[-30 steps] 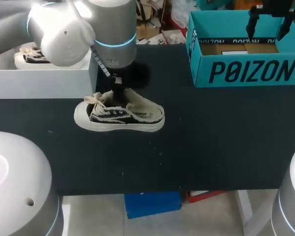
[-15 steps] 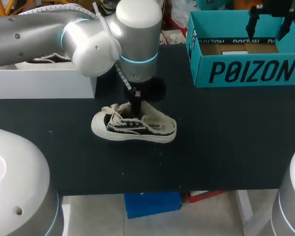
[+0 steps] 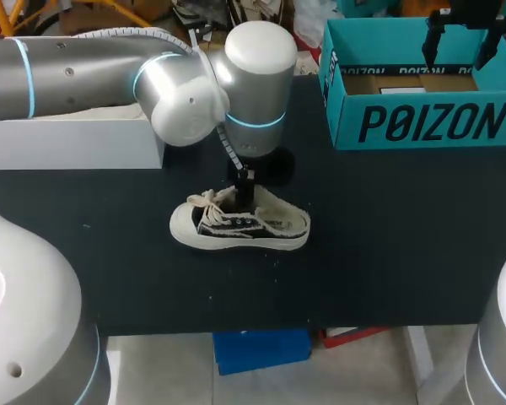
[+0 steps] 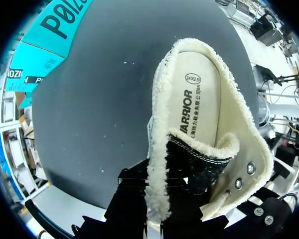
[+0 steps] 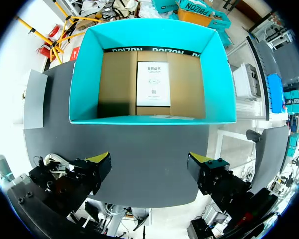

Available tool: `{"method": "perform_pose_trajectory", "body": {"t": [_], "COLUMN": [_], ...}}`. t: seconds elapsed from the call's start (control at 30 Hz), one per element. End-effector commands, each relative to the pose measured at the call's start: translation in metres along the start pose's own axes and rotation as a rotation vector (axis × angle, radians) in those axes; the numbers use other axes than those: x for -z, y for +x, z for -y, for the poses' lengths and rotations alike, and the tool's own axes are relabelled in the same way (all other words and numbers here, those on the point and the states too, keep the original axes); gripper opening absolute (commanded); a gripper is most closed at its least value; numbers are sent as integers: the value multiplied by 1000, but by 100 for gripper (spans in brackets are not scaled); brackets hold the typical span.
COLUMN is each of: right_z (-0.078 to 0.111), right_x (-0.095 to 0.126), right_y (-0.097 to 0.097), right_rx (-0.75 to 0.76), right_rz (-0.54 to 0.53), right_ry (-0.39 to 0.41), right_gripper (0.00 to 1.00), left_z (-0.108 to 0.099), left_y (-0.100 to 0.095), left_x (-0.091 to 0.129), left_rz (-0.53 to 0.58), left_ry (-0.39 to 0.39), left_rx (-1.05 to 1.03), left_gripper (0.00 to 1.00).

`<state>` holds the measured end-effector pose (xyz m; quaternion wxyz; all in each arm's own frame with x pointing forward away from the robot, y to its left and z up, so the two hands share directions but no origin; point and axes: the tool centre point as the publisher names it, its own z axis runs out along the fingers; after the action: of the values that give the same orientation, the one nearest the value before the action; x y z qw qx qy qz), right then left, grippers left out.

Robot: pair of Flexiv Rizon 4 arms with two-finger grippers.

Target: Take the shoe out of the shoebox, open the shoe tongue, remove and reinsert the insole, then place the shoe into the shoebox

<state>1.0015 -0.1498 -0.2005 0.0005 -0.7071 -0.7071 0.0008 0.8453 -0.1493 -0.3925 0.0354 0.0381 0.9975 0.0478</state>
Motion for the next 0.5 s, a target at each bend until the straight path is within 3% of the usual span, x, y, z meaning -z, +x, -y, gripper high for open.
{"method": "perform_pose_trajectory", "body": {"t": [0.03, 0.07, 0.1, 0.27, 0.5], "right_z": [0, 0, 0, 0, 0], "right_x": [0, 0, 0, 0, 0], "right_y": [0, 0, 0, 0, 0], "right_rx": [0, 0, 0, 0, 0], "right_rz": [0, 0, 0, 0, 0], "right_ry": [0, 0, 0, 0, 0], "right_gripper": [100, 100, 100, 100, 100], "left_z": [4, 3, 3, -1, -18], "left_y": [-2, -1, -1, 4, 12], "left_x": [-8, -8, -7, 8, 53], "left_rz": [-6, -6, -8, -10, -22], "left_ry": [8, 11, 12, 42, 127], "left_rx": [-1, -2, 0, -12, 4], "left_gripper": [1, 37, 100, 100, 100]}}
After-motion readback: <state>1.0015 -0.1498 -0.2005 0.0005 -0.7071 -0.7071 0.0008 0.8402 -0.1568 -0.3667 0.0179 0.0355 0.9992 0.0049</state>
